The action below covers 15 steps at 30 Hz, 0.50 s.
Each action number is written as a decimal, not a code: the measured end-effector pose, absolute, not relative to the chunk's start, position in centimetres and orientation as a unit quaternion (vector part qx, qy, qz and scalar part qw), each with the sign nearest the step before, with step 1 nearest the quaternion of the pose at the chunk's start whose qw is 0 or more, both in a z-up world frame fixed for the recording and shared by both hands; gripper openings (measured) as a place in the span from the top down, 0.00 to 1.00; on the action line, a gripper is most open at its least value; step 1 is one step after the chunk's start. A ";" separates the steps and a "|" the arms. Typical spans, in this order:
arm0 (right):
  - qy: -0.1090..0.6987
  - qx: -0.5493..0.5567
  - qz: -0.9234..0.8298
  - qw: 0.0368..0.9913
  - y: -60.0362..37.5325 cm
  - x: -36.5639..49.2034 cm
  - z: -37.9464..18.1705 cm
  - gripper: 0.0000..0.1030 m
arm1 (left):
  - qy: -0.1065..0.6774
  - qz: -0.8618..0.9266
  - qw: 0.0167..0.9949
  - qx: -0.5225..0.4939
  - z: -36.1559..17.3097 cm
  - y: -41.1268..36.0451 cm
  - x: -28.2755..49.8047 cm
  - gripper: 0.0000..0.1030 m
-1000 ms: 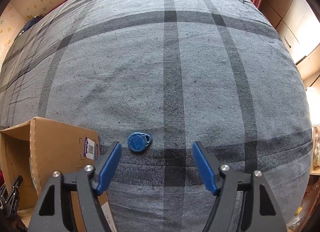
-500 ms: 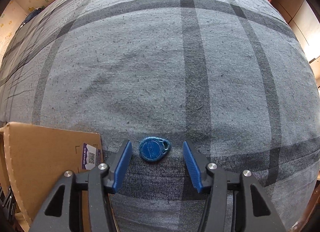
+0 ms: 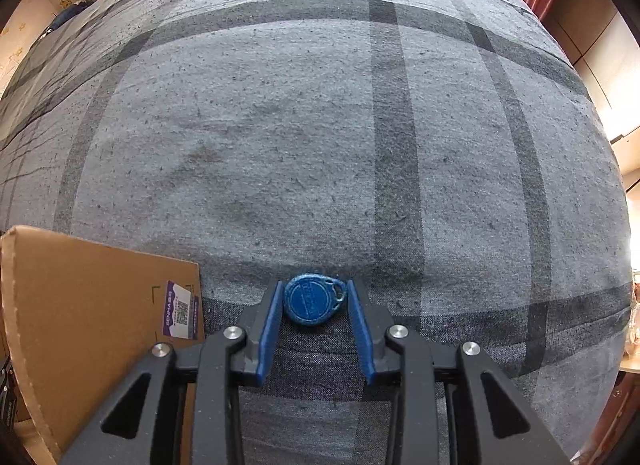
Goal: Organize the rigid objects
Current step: 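Lift and carry the blue key fob over the box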
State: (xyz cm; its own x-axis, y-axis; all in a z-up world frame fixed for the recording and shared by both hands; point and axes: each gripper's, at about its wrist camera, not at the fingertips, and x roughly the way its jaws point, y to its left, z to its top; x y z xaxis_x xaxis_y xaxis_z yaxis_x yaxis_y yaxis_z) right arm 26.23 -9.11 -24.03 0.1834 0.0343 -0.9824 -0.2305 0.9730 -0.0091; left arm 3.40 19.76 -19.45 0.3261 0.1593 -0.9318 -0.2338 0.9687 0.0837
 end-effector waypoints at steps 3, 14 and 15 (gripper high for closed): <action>0.631 -0.080 0.087 0.766 -9.3 25.6 -23.2 0.66 | 0.568 0.120 0.814 -0.033 -19.4 19.8 3.4 0.88; 0.624 -0.104 0.078 0.770 -9.8 22.7 -20.1 0.66 | 0.567 0.120 0.814 -0.030 -19.3 19.6 3.4 0.88; 0.624 -0.106 0.077 0.770 -9.8 22.4 -19.9 0.66 | 0.567 0.120 0.815 -0.031 -19.3 19.6 3.3 0.88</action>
